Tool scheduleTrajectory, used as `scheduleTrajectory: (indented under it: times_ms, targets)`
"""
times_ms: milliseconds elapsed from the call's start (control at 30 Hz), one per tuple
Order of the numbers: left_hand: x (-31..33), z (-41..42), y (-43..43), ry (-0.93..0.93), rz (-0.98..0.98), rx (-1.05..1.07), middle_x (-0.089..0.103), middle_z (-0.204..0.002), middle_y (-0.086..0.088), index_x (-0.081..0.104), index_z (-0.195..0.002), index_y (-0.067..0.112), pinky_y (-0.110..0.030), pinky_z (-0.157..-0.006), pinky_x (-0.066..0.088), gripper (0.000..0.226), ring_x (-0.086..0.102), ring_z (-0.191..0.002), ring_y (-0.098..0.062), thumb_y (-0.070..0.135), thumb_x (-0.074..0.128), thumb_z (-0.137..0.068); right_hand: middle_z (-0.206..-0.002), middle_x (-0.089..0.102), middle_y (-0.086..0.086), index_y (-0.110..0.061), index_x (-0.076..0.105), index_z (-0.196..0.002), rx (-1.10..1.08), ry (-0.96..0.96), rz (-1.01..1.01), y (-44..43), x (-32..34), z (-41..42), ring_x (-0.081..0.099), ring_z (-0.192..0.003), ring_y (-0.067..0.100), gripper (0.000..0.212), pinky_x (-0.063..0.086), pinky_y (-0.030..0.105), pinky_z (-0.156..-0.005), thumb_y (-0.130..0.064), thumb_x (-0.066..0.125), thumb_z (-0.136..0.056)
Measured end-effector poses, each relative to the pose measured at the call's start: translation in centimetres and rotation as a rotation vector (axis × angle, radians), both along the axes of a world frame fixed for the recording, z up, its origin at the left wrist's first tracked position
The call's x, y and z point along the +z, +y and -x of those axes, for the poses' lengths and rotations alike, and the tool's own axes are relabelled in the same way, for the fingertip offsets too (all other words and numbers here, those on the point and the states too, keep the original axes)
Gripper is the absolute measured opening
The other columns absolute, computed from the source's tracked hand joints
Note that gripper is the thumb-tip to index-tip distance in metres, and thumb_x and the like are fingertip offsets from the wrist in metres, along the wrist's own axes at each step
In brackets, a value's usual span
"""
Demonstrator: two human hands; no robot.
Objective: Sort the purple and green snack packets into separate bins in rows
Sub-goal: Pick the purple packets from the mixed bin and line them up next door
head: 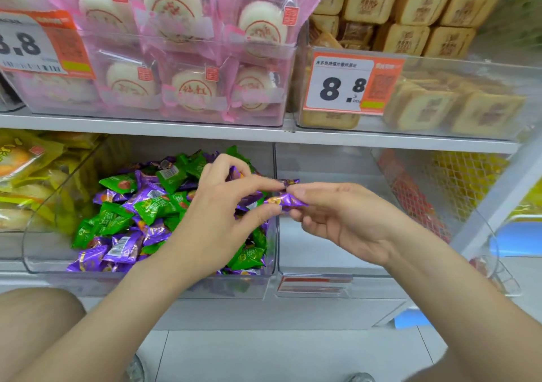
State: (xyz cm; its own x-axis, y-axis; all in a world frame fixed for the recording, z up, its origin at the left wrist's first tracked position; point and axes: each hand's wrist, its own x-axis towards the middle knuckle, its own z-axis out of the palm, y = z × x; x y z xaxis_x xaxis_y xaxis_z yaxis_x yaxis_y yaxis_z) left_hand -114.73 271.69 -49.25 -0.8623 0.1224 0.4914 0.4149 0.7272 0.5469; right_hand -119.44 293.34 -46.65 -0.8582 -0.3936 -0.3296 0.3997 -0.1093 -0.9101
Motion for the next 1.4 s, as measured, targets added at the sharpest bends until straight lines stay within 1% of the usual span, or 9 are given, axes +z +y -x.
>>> scheduleTrajectory:
  times_ms: [67, 133, 233, 333, 400, 500, 767, 1200, 1400]
  targets:
    - [-0.1, 0.2, 0.4, -0.174, -0.063, 0.028, 0.044, -0.116, 0.010, 0.057, -0.138, 0.051, -0.026, -0.095, 0.042, 0.056, 0.054, -0.108, -0.010, 0.034, 0.076, -0.089, -0.098, 0.077, 0.020, 0.002, 0.074, -0.110, -0.078, 0.059, -0.031, 1.0, -0.3, 1.1, 0.073, -0.077, 0.021, 0.018, 0.058, 0.021, -0.064, -0.003, 0.069, -0.093]
    - [-0.3, 0.7, 0.7, -0.264, -0.160, 0.054, 0.048, -0.117, 0.011, 0.055, -0.138, 0.051, -0.023, -0.078, 0.045, 0.058, 0.058, -0.083, -0.003, 0.019, 0.065, -0.091, -0.095, 0.077, 0.015, -0.002, 0.075, -0.107, -0.163, 0.228, -0.169, 2.1, -0.7, 2.3, 0.073, -0.079, 0.024, 0.014, 0.059, 0.024, -0.065, 0.000, 0.073, -0.092]
    - [-0.9, 1.5, 0.7, -0.255, -0.272, 0.094, 0.057, -0.116, 0.009, 0.059, -0.133, 0.043, -0.018, -0.061, 0.039, 0.048, 0.050, -0.056, -0.001, 0.009, 0.055, -0.100, -0.101, 0.076, -0.002, -0.018, 0.073, -0.117, -0.125, 0.644, -0.704, 3.7, -2.7, 4.8, 0.074, -0.073, 0.021, 0.027, 0.054, 0.027, -0.065, -0.015, 0.079, -0.091]
    - [-1.1, 1.7, 0.8, -0.188, -0.254, 0.169, 0.067, -0.112, 0.015, 0.065, -0.128, 0.039, -0.017, -0.069, 0.047, 0.038, 0.057, -0.066, 0.006, 0.015, 0.066, -0.099, -0.101, 0.070, -0.002, -0.027, 0.076, -0.118, 0.094, 0.907, -1.026, 3.7, -5.0, 6.7, 0.066, -0.075, 0.013, 0.032, 0.045, 0.024, -0.073, -0.018, 0.073, -0.087]
    - [-1.1, 1.8, 0.9, -0.173, -0.250, 0.216, 0.070, -0.108, 0.021, 0.068, -0.123, 0.039, -0.034, -0.086, 0.055, 0.034, 0.064, -0.084, -0.001, 0.020, 0.072, -0.095, -0.100, 0.066, 0.001, -0.030, 0.078, -0.115, 0.208, 0.974, -1.116, 3.1, -6.1, 7.4, 0.058, -0.077, 0.012, 0.032, 0.038, 0.022, -0.074, -0.018, 0.071, -0.086]
    - [-1.0, 1.8, 1.0, -0.178, -0.256, 0.235, 0.071, -0.105, 0.024, 0.070, -0.119, 0.040, -0.041, -0.091, 0.056, 0.030, 0.067, -0.094, -0.010, 0.023, 0.073, -0.094, -0.098, 0.067, -0.003, -0.027, 0.079, -0.115, 0.327, 1.011, -1.138, 2.0, -7.2, 8.1, 0.052, -0.079, 0.013, 0.033, 0.035, 0.022, -0.076, -0.012, 0.070, -0.087]
    - [-1.5, 1.9, 0.3, -0.208, -0.348, 0.193, 0.075, -0.103, 0.020, 0.073, -0.114, 0.039, -0.039, -0.086, 0.061, 0.030, 0.074, -0.088, -0.007, 0.021, 0.079, -0.090, -0.109, 0.073, 0.002, -0.033, 0.075, -0.118, 0.336, 1.049, -1.322, 0.0, -8.7, 9.1, 0.065, -0.102, 0.031, 0.034, 0.057, 0.041, -0.084, -0.022, 0.068, -0.086]
    - [-1.4, 1.6, -0.3, -0.226, -0.376, 0.164, 0.078, -0.096, 0.016, 0.075, -0.109, 0.040, -0.044, -0.080, 0.063, 0.027, 0.075, -0.082, -0.018, 0.022, 0.080, -0.090, -0.106, 0.065, 0.001, -0.032, 0.075, -0.115, 0.297, 1.118, -1.332, -0.2, -8.6, 8.6, 0.063, -0.101, 0.031, 0.034, 0.057, 0.041, -0.081, -0.026, 0.071, -0.081]
    - [-1.2, 1.8, -0.4, -0.227, -0.393, 0.149, 0.075, -0.108, 0.023, 0.074, -0.117, 0.040, -0.045, -0.088, 0.062, 0.034, 0.075, -0.090, -0.028, 0.017, 0.077, -0.091, -0.110, 0.066, 0.001, -0.031, 0.074, -0.119, 0.264, 1.132, -1.312, 0.2, -8.5, 8.5, 0.065, -0.099, 0.028, 0.038, 0.058, 0.039, -0.080, -0.025, 0.074, -0.082]
